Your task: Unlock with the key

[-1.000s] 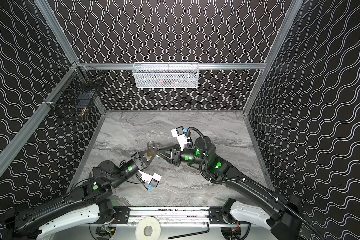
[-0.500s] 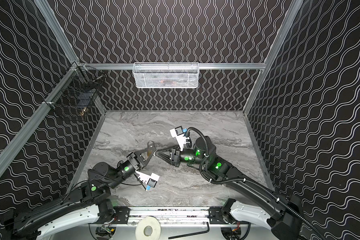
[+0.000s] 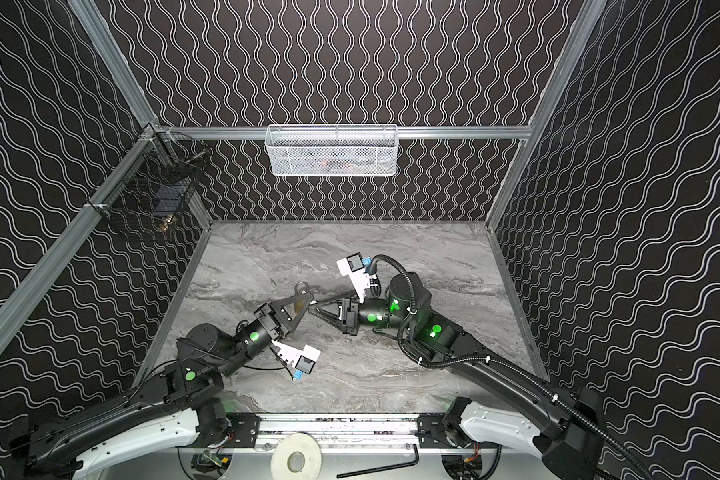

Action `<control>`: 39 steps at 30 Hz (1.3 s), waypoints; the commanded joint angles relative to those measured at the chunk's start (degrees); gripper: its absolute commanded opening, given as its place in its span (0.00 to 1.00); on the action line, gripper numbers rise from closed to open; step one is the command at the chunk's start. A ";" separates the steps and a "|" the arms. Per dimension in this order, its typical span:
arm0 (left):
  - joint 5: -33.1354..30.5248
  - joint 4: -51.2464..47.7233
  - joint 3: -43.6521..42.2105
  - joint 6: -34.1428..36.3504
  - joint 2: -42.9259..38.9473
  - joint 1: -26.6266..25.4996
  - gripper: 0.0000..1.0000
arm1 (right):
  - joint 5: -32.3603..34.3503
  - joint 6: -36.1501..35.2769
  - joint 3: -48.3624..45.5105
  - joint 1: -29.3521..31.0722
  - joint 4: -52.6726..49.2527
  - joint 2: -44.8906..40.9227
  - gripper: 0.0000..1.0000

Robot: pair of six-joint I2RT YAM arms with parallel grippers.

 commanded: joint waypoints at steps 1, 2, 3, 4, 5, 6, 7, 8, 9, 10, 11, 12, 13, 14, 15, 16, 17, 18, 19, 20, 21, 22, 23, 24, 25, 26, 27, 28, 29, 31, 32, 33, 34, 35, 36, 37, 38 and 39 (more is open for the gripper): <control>1.71 3.47 0.08 -1.00 -0.04 -0.11 0.00 | 0.33 0.55 0.40 0.13 1.22 0.17 0.16; 1.80 3.24 0.17 -0.96 -0.05 -0.11 0.00 | 0.41 0.55 0.31 0.13 1.24 0.14 0.15; 1.89 3.15 0.18 -1.00 -0.20 -0.11 0.00 | 0.41 0.47 0.31 0.13 1.18 0.15 0.14; 2.15 2.86 0.24 -1.07 -0.38 -0.09 0.00 | 0.41 0.40 0.33 0.13 1.10 0.16 0.12; 2.41 2.42 0.26 -1.33 -0.68 -0.06 0.00 | 0.41 0.40 0.28 0.13 1.16 0.13 0.09; 2.80 2.04 0.22 -1.63 -0.96 -0.06 0.00 | 0.41 0.46 0.22 0.13 1.26 0.13 0.05; 3.07 2.07 0.11 -1.93 -1.21 -0.10 0.00 | 0.41 0.55 0.18 0.13 1.42 0.18 0.03; 3.57 2.33 -0.15 -2.26 -1.41 -0.11 0.00 | 0.33 0.63 0.16 0.13 1.55 0.20 0.01; 4.03 2.38 -0.26 -2.76 -1.70 -0.07 0.00 | 0.37 0.68 0.06 0.13 1.66 0.32 0.00; 4.40 1.96 -0.18 -3.26 -1.96 -0.11 0.00 | 0.45 0.73 0.09 0.13 1.63 0.39 0.00; 4.80 1.55 -0.10 -3.84 -2.29 -0.11 0.00 | 0.79 0.86 0.05 0.13 1.49 0.37 0.00; 5.13 0.84 0.12 -4.52 -2.49 -0.07 0.00 | 1.00 0.75 0.05 0.13 1.32 0.32 0.00; 5.30 -0.38 0.46 -5.00 -2.81 -0.12 0.00 | 1.23 0.73 0.05 0.13 1.18 0.20 0.00; 5.51 -1.29 0.76 -5.50 -3.09 -0.04 0.03 | 1.54 0.66 -0.11 0.13 1.18 -0.02 0.00; 5.87 -1.63 0.79 -6.00 -3.22 -0.06 0.12 | 2.06 0.57 -0.17 0.14 1.04 -0.29 0.00; 6.02 -2.12 0.83 -6.54 -3.39 -0.06 0.21 | 2.76 0.48 -0.29 0.13 0.88 -0.60 0.00; 5.96 -2.96 0.96 -6.97 -3.59 -0.01 0.42 | 3.42 0.26 -0.43 0.13 0.75 -1.01 0.00; 5.73 -2.96 0.97 -7.48 -3.87 -0.04 0.98 | 3.84 0.08 -0.56 0.13 0.53 -1.26 0.00; 5.45 -2.86 0.80 -7.76 -4.02 -0.05 0.99 | 4.37 -0.20 -0.56 0.13 0.24 -1.49 0.00; 4.80 -3.01 0.71 -7.99 -4.28 -0.07 0.99 | 5.00 -0.41 -0.65 0.13 -0.16 -1.74 0.00; 4.23 -3.07 0.42 -8.22 -4.60 -0.04 0.99 | 5.62 -0.63 -0.66 0.13 -0.58 -1.82 0.00; 3.82 -2.98 0.12 -8.56 -5.07 0.02 0.99 | 6.48 -0.92 -0.66 0.04 -1.18 -2.02 0.00; 3.05 -3.14 -0.21 -9.19 -5.78 -0.05 0.99 | 7.46 -1.24 -0.80 0.04 -1.59 -2.23 0.00; 2.15 -3.81 -0.41 -10.28 -6.60 0.03 0.99 | 8.63 -1.72 -1.07 -0.03 -1.95 -2.59 0.00; 1.36 -4.50 -0.44 -11.99 -7.40 -0.04 0.99 | 9.78 -2.25 -1.37 -0.13 -2.07 -2.92 0.00; -0.10 -5.54 -0.24 -15.26 -8.53 -0.02 0.99 | 10.96 -2.86 -1.74 -0.37 -2.07 -3.34 0.00; -2.55 -6.33 0.55 -20.40 -9.16 -0.02 0.99 | 12.19 -3.73 -1.88 -0.72 -2.44 -3.73 0.00; -5.21 -5.85 1.29 -26.73 -9.52 -0.02 0.99 | 13.31 -5.00 -1.96 -1.01 -2.87 -4.05 0.00; -9.86 -4.95 2.49 -35.68 -9.65 -0.03 0.99 | 15.17 -6.75 -2.09 -1.10 -3.35 -4.34 0.00; -23.31 -4.67 6.76 -56.05 -8.84 -0.02 0.99 | 19.07 -9.67 -2.71 -1.52 -4.03 -4.93 0.00; -31.74 -9.92 11.37 -67.61 -7.48 -0.02 0.99 | 20.82 -11.53 -3.21 -1.72 -4.26 -5.28 0.00; -37.63 -18.42 16.11 -75.44 -5.52 -0.02 0.99 | 23.24 -13.06 -4.18 -1.72 -4.09 -5.75 0.00; -40.31 -23.34 18.59 -78.52 -3.80 -0.02 0.99 | 25.16 -14.13 -5.24 -1.79 -3.49 -6.40 0.00; -42.93 -27.20 20.37 -82.23 -1.96 -0.02 0.99 | 26.97 -15.40 -6.83 -1.81 -2.57 -7.28 0.00; -44.14 -30.08 21.58 -89.55 -0.49 -0.02 0.99 | 28.99 -16.69 -8.72 -1.81 -1.34 -8.19 0.00; -45.25 -33.26 22.47 -95.49 0.55 0.06 0.99 | 30.40 -17.44 -10.40 -1.81 -0.15 -8.92 0.00; -42.90 -38.19 24.09 -102.08 1.96 0.22 0.99 | 31.78 -18.40 -12.14 -1.81 0.90 -9.88 0.00; -41.97 -42.94 26.16 -109.42 4.04 0.54 0.99 | 32.77 -19.20 -13.69 -1.85 1.53 -10.77 0.00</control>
